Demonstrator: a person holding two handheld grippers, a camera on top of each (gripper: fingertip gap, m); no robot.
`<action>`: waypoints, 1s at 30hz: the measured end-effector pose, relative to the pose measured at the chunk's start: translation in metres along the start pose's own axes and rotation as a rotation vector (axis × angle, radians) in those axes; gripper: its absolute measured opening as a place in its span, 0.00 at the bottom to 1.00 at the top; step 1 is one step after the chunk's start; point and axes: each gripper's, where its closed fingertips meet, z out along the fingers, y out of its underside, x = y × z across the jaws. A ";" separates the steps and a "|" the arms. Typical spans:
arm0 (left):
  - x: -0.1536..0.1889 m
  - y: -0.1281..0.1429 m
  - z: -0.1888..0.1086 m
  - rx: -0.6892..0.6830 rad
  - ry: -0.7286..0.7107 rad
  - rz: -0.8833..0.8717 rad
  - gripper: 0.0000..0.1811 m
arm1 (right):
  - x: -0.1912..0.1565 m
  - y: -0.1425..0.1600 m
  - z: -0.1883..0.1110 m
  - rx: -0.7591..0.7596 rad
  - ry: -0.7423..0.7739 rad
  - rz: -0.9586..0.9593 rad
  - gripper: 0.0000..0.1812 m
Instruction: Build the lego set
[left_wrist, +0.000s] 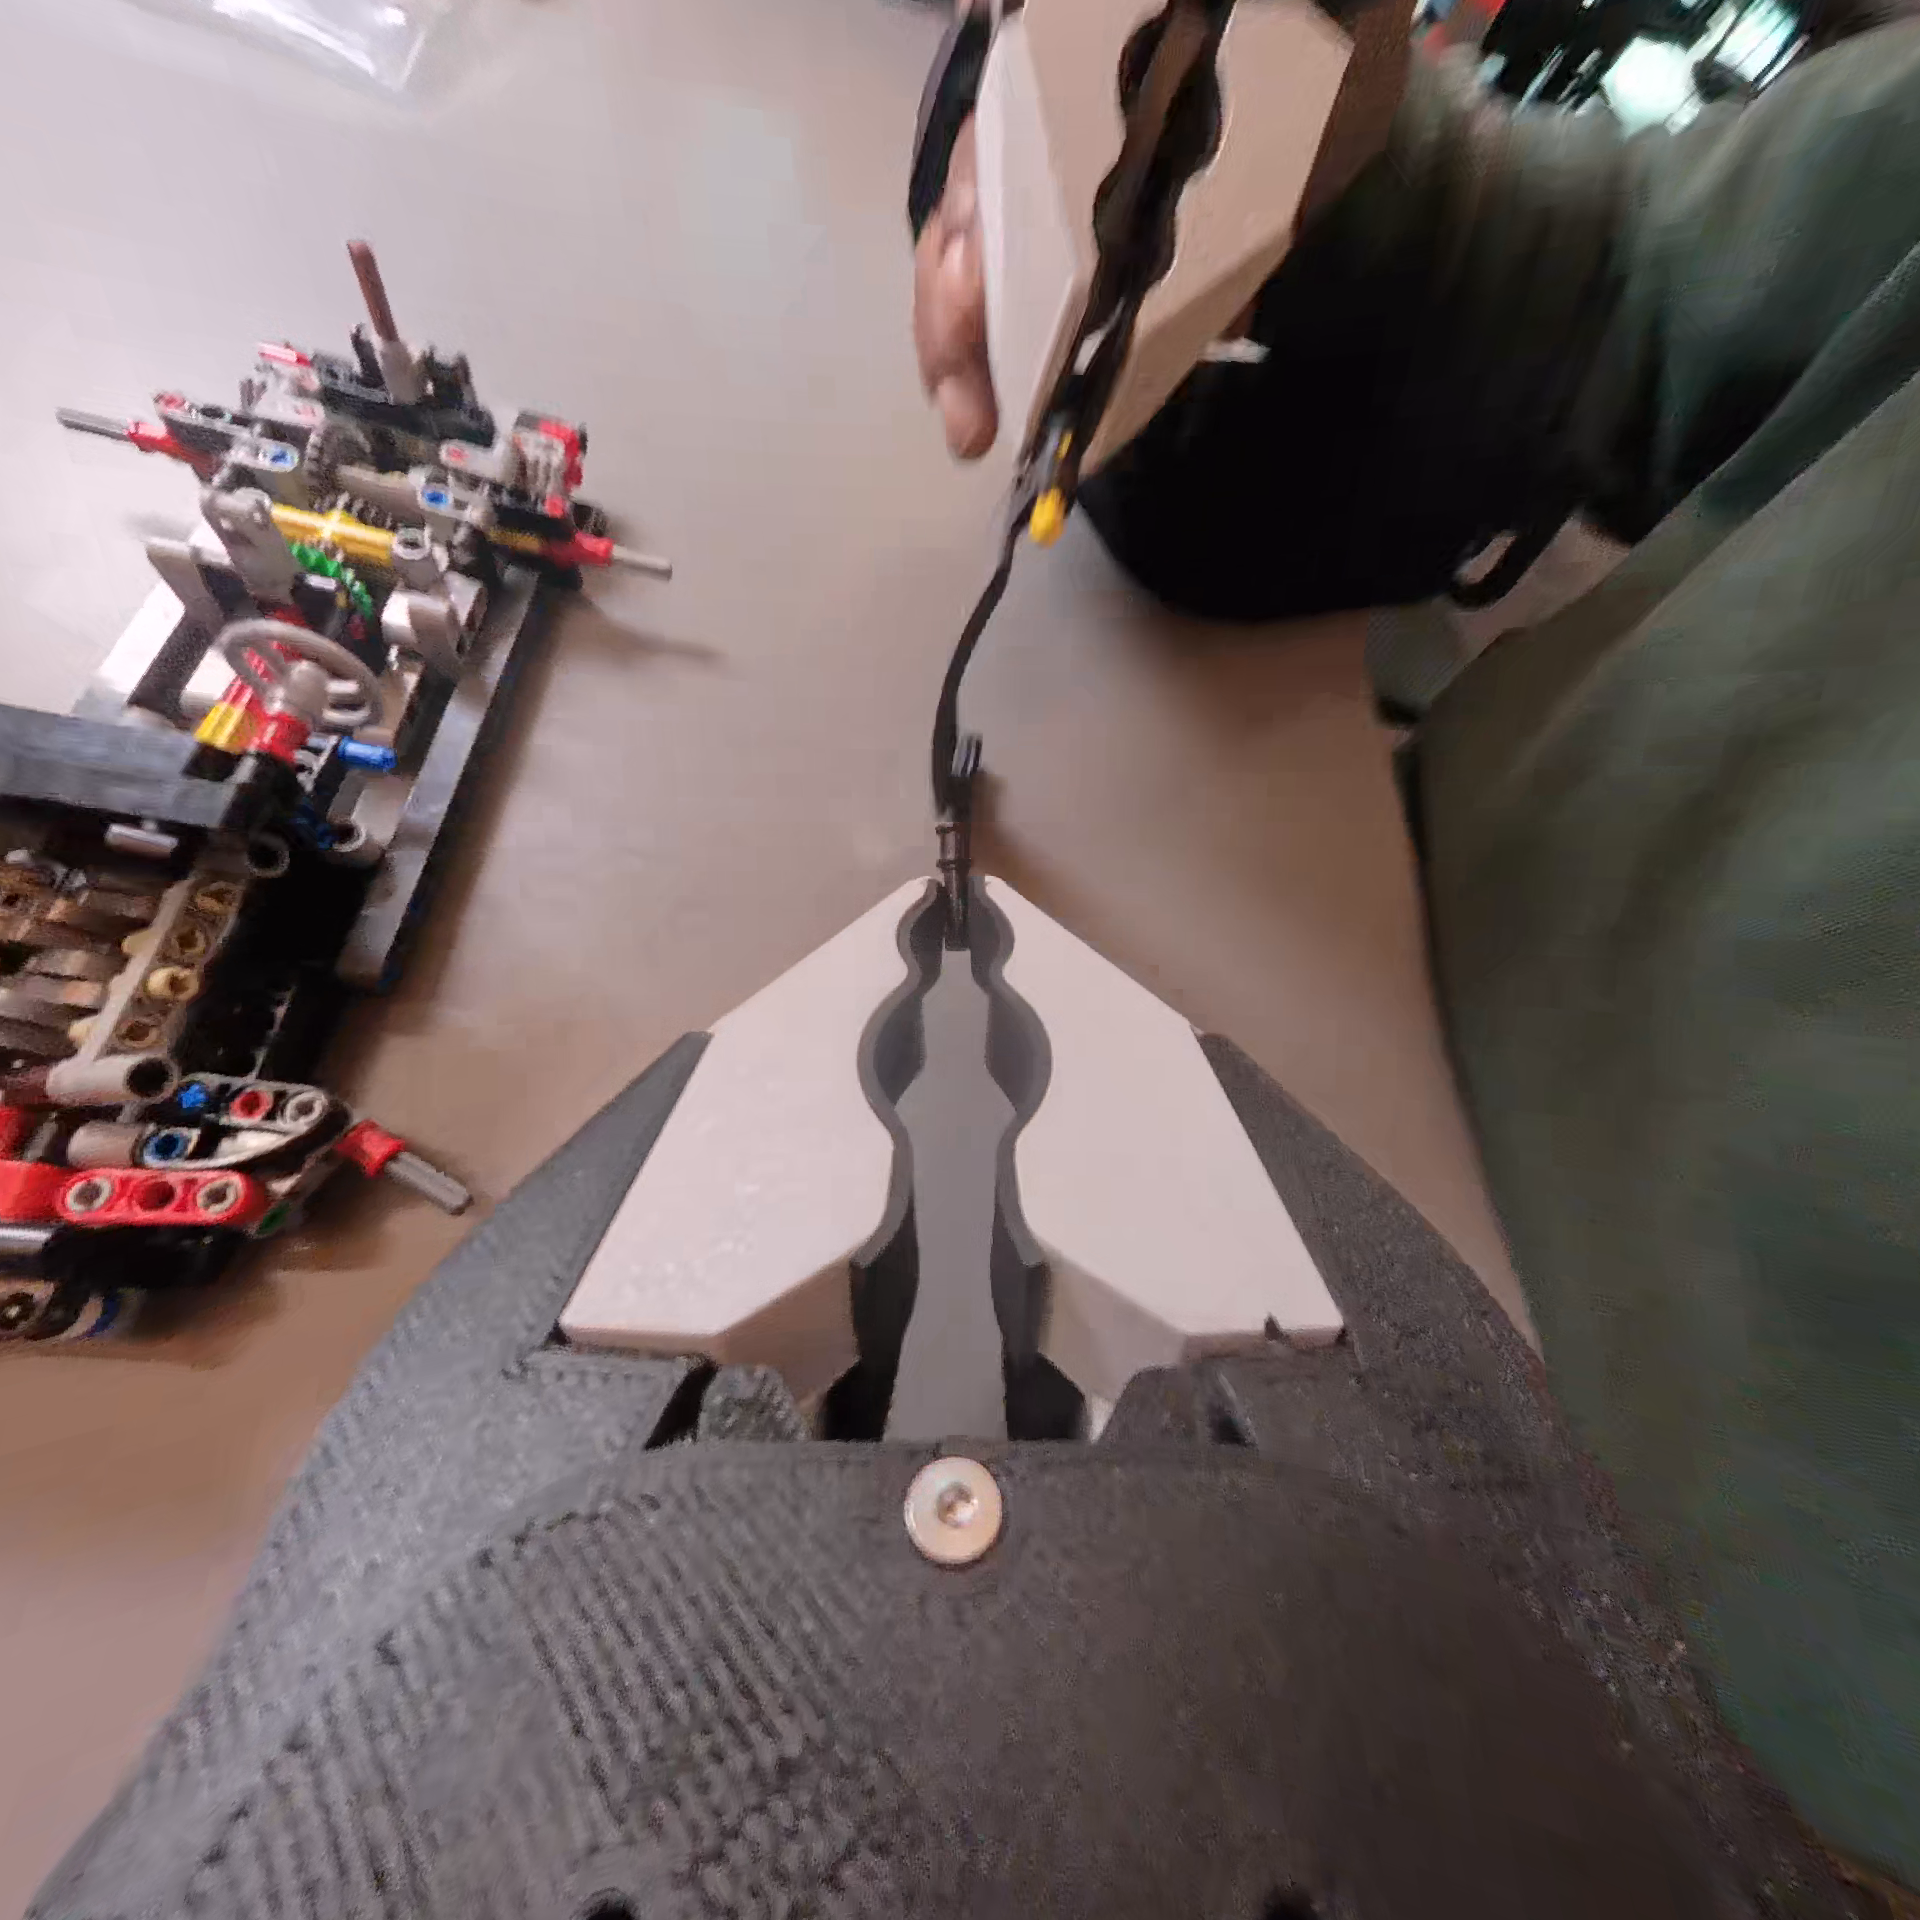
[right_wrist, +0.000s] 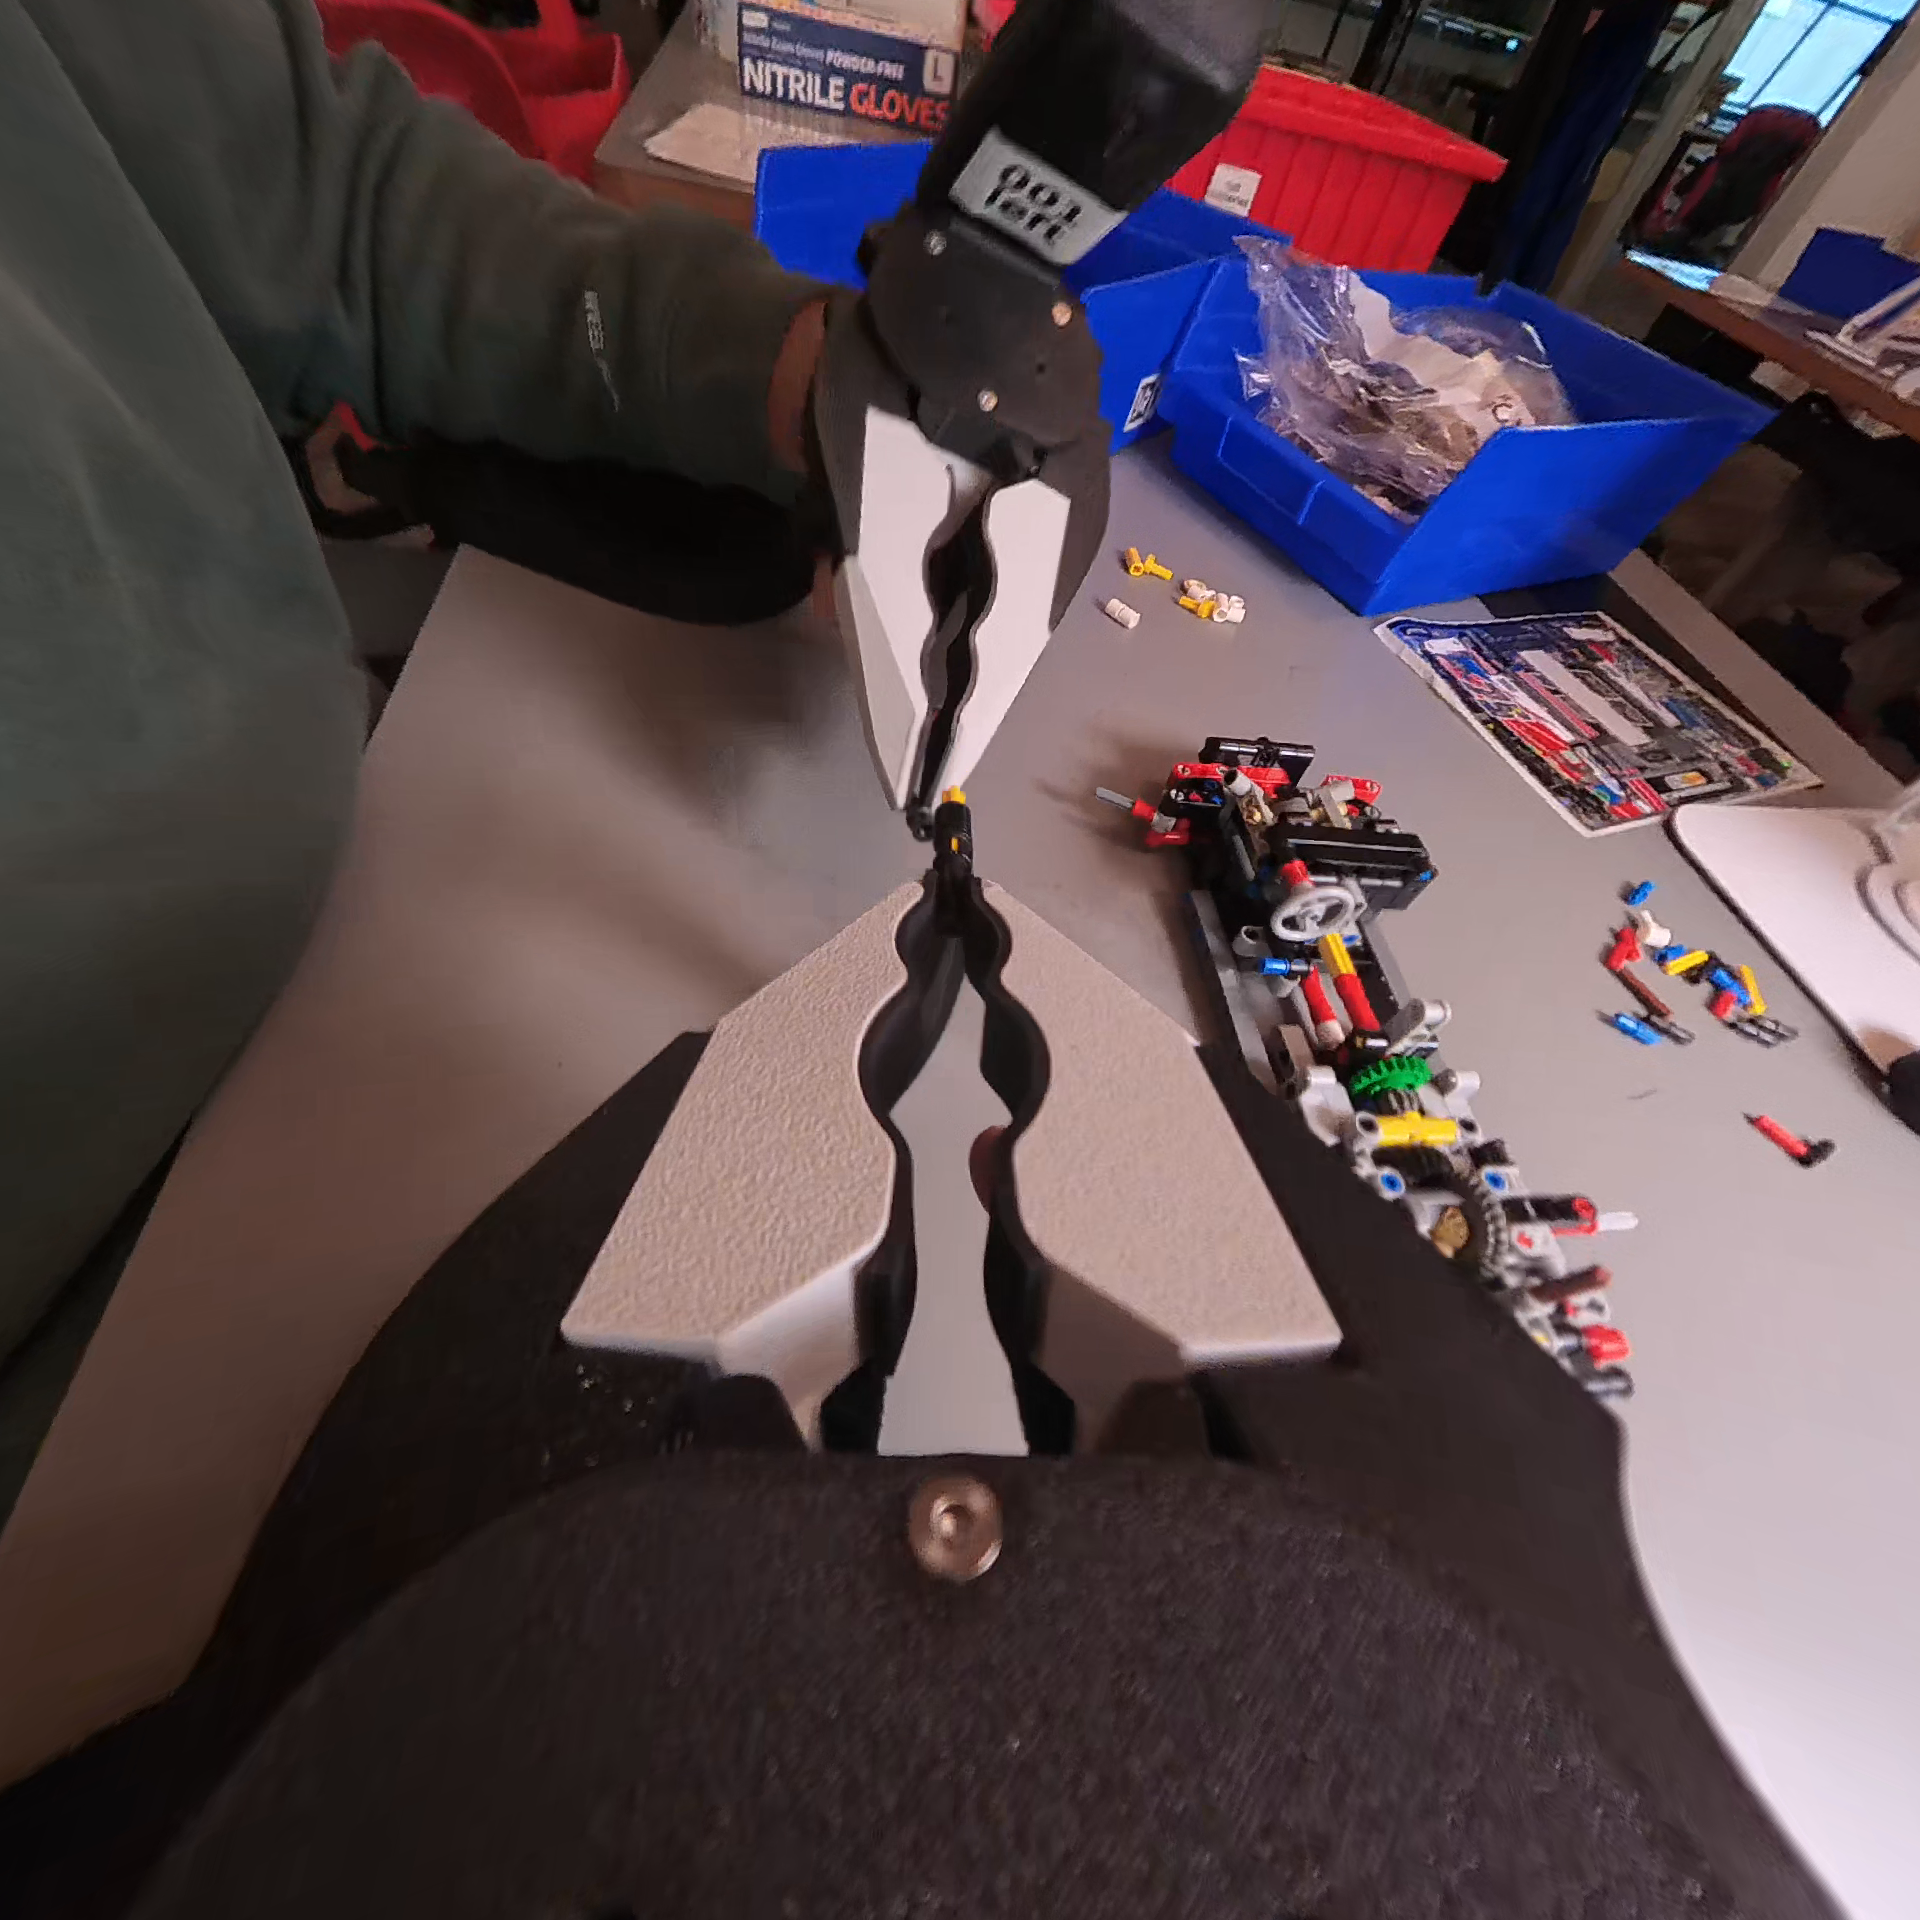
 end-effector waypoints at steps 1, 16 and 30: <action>0.005 -0.008 -0.004 0.030 0.030 -0.013 0.01 | -0.001 -0.002 0.004 -0.011 -0.012 -0.024 0.00; 0.015 -0.022 -0.021 0.063 0.086 -0.022 0.01 | -0.005 -0.013 0.030 -0.101 -0.090 -0.165 0.00; 0.019 -0.032 -0.026 -0.047 0.069 0.025 0.01 | -0.006 -0.020 0.033 -0.111 -0.095 -0.198 0.00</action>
